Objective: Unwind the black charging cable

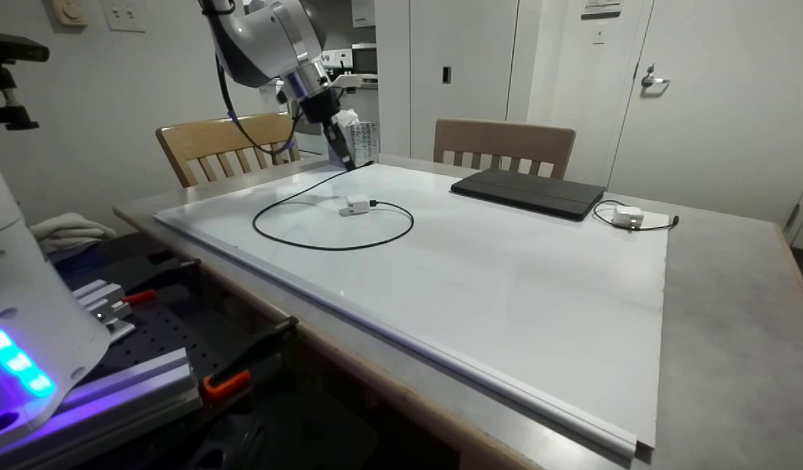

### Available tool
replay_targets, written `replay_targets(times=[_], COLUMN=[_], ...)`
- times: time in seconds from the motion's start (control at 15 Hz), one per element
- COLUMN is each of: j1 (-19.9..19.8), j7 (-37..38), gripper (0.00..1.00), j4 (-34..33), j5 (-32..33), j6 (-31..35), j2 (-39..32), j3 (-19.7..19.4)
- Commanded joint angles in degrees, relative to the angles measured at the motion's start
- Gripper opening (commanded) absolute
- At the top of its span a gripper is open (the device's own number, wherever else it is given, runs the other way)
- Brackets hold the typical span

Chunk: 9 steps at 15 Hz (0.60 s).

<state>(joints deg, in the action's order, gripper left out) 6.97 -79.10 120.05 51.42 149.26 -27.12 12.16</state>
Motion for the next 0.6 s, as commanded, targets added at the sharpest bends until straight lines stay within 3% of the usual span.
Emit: replay_targets(times=[0.0,0.27,0.33,0.53], j1=[-2.0,-0.7,0.9,1.4], j7=[-13.0,-25.9,-21.2,-21.6], gripper=[0.01,0.01,0.01,0.03], j4=[-1.0,-2.5,-0.8,-1.0], j5=[-5.6,-7.6,-8.5,-8.6], j6=[3.0,5.6,4.2,4.2], j2=[-2.4,-3.7,-2.1,-2.2], j3=[3.5,3.8,2.2,1.9])
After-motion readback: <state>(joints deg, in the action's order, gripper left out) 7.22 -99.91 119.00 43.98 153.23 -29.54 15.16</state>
